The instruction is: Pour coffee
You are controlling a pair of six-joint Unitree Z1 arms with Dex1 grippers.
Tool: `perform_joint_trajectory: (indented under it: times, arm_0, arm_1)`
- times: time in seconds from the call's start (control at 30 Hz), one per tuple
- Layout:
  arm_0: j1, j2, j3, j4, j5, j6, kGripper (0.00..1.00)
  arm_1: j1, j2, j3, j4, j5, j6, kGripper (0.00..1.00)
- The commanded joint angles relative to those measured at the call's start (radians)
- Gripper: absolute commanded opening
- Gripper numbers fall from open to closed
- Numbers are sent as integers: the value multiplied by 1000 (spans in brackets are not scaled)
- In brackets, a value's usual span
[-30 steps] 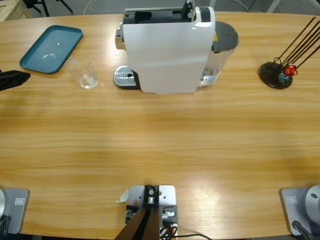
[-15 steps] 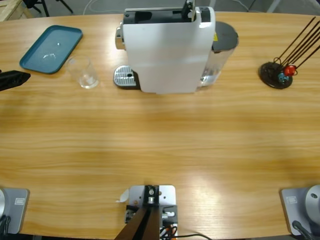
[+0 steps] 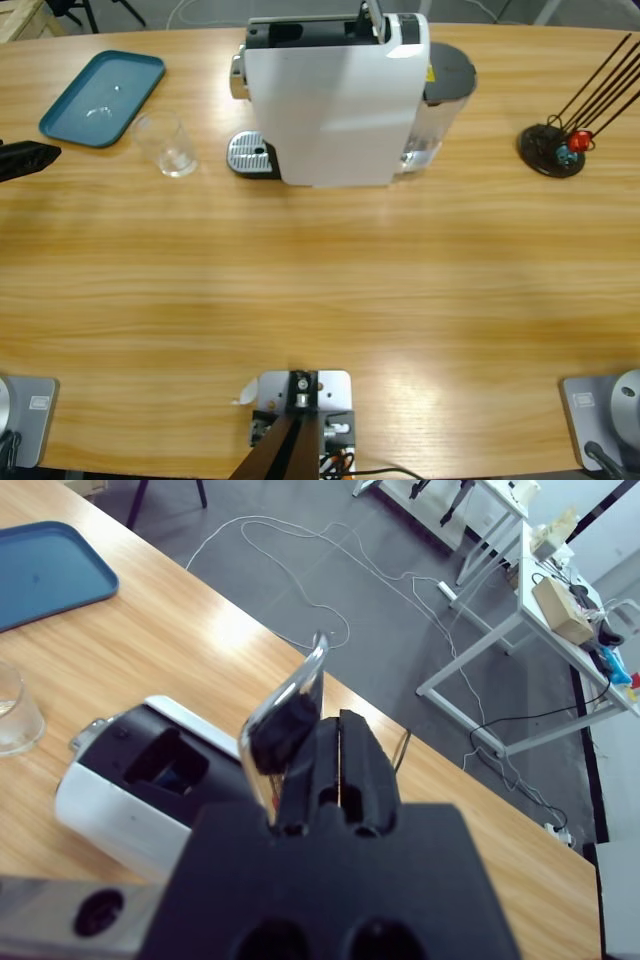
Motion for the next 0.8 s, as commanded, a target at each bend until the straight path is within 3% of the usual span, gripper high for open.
perform_joint_trajectory:
  times: [0.03,0.47,0.8]
  arm_0:
    - [-6,10,33,-10,-16,15,950]
    - [-6,13,33,-9,-14,15,950]
    - [-6,16,33,-9,-14,15,950]
  arm_1:
    - [33,153,-42,8,89,-26,0]
    - [33,236,-32,46,195,9,0]
    - [33,280,-23,40,209,17,0]
